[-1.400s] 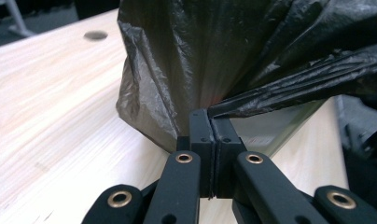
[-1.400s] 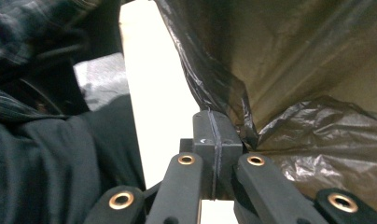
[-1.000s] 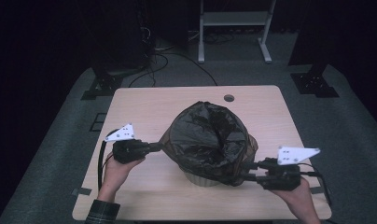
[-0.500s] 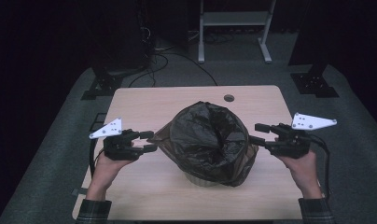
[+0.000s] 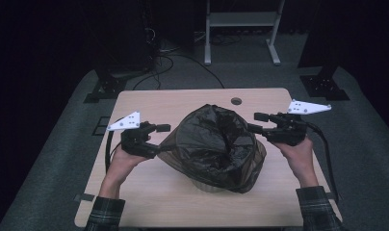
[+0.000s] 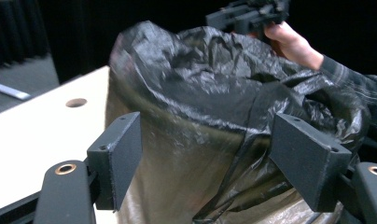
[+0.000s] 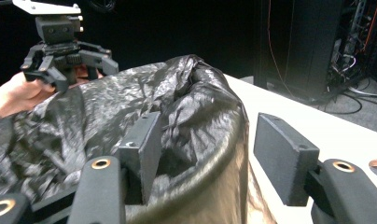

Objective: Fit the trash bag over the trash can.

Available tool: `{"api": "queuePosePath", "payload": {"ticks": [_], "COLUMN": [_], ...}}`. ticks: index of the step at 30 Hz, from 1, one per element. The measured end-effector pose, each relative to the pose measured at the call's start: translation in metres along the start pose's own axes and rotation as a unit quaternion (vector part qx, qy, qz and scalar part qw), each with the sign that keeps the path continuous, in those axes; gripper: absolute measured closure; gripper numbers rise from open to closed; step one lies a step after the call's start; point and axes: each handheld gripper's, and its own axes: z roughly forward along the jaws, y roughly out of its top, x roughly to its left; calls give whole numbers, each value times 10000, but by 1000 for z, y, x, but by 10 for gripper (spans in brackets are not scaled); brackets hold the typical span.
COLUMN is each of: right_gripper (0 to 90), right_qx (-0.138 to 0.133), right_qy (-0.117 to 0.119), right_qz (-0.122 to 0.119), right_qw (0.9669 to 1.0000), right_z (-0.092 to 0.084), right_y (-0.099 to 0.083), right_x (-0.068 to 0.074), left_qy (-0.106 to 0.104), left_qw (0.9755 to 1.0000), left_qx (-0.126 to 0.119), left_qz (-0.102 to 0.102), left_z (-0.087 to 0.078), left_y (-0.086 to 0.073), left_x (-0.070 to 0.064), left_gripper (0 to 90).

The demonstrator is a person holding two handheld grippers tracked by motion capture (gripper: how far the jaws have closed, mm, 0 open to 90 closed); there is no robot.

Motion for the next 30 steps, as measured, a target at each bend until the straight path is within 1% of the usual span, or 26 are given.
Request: {"api": "queuePosePath", "payload": {"ticks": [1, 2, 3, 4, 5, 6, 8, 9, 10, 11, 12, 14, 15, 16, 18, 20, 22, 24, 26, 29, 30], "right_gripper": [402, 403, 413, 436, 458, 492, 599, 626, 672, 702, 728, 807, 864, 900, 900, 900, 900, 900, 900, 900, 900], "right_qx": [41, 85, 136, 187, 247, 290, 380, 414, 431, 446, 412, 317, 259, 224, 237, 311, 321, 331, 353, 403, 411], "right_qy": [-20, -27, -41, -85, -123, -146, -205, -239, -278, -272, -296, -355, -348, -321, -368, -459, -509, -600, -713, -825, -850], "right_qz": [20, 22, 40, 51, 64, 88, 124, 139, 155, 155, 153, 167, 154, 151, 169, 155, 169, 145, 155, 198, 216], "right_qw": [10000, 10000, 9999, 9998, 9996, 9994, 9990, 9988, 9986, 9985, 9986, 9987, 9989, 9991, 9989, 9983, 9980, 9975, 9967, 9956, 9953], "right_z": [3, 6, 9, 12, 14, 16, 18, 19, 19, 19, 19, 17, 16, 14, 14, 14, 15, 15, 15, 15, 15], "right_y": [1, 1, 2, 3, 3, 3, 2, 1, 1, 1, 0, 1, 2, 3, 4, 3, 2, 1, -1, -5, -7], "right_x": [-1, -2, -3, -4, -5, -6, -8, -8, -8, -9, -9, -9, -10, -10, -11, -13, -14, -15, -17, -21, -22], "left_qy": [-106, -189, -272, -351, -380, -410, -468, -457, -469, -523, -496, -403, -307, -207, -110, 54, 125, 226, 268, 344, 358], "left_qw": [9999, 9998, 9996, 9994, 9993, 9991, 9988, 9988, 9987, 9984, 9986, 9987, 9990, 9992, 9995, 9993, 9992, 9985, 9978, 9967, 9961], "left_qx": [-8, -21, -29, -2, 27, 55, 116, 146, 180, 196, 198, 298, 318, 315, 294, 358, 368, 501, 582, 690, 759], "left_qz": [-47, -58, -56, -42, -37, -16, 3, 9, 36, 31, 36, 65, 119, 130, 104, 83, -4, -84, -149, -237, -280], "left_z": [0, 0, -1, -2, -2, -3, -3, -3, -3, -3, -3, -3, -4, -5, -8, -11, -13, -14, -14, -14, -14], "left_y": [-1, -1, -1, -1, -2, -2, -3, -4, -6, -7, -7, -7, -7, -7, -8, -10, -15, -20, -26, -34, -36], "left_x": [1, 1, 1, 1, 1, 1, 0, 0, 0, 1, 0, -1, -2, -2, 0, 3, 7, 11, 15, 20, 22], "left_gripper": [270, 323, 384, 490, 540, 598, 718, 755, 807, 852, 897, 898, 898, 899, 899, 900, 900, 900, 900, 900, 900]}}
